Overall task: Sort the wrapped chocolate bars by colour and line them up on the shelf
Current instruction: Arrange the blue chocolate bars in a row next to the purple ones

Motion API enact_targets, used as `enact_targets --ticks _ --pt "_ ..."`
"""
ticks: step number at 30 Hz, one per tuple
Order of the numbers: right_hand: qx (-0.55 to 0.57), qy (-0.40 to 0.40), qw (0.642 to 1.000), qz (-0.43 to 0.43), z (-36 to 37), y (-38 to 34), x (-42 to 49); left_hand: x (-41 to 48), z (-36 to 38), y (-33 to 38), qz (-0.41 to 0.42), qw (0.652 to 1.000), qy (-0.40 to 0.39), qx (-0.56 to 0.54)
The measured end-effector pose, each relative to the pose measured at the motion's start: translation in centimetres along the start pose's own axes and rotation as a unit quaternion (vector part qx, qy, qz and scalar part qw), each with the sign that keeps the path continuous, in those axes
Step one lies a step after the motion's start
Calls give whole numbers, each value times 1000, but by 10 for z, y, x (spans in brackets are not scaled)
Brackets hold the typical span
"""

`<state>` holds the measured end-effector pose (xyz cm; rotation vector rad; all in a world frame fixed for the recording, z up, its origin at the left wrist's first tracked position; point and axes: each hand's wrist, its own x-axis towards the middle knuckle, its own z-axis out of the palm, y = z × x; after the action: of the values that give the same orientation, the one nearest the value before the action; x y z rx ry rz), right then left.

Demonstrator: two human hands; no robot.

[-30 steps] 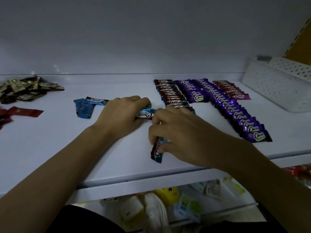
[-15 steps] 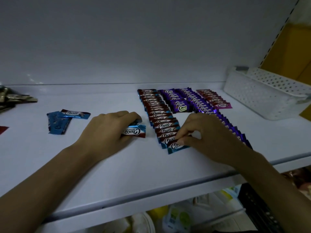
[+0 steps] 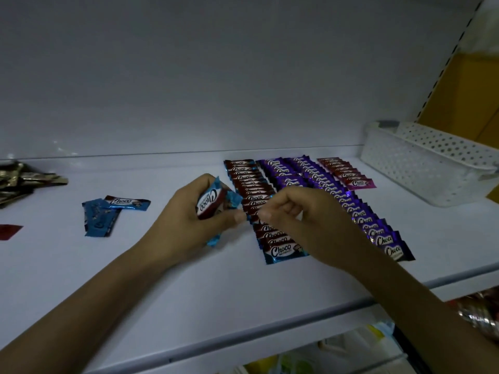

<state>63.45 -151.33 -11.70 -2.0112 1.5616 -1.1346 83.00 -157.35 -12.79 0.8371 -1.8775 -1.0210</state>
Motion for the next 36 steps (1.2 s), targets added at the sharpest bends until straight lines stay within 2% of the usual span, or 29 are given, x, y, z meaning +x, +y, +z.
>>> enact_targets --ticks 5,11,17,22,26,29,33,36 --pt "95 -22 995 24 24 -20 20 -6 1 2 10 998 -52 -40" --pt "179 35 980 83 10 -16 20 0 -5 -4 -19 997 -6 -79" --pt "179 39 976 119 7 -11 10 0 -5 -6 -27 991 30 -127" --pt "118 2 991 56 6 -15 6 -1 -4 -6 31 998 23 -42" --pt "82 -4 994 72 -5 -9 1 0 -5 -7 18 996 57 -70" --pt "67 -28 995 73 -14 -5 -10 0 -8 -9 24 996 77 -39" --pt "-17 -65 994 82 -23 6 -30 -2 -4 -10 39 998 38 28" --pt "-67 -61 993 82 -25 13 -39 -4 -2 -11 41 998 17 48"
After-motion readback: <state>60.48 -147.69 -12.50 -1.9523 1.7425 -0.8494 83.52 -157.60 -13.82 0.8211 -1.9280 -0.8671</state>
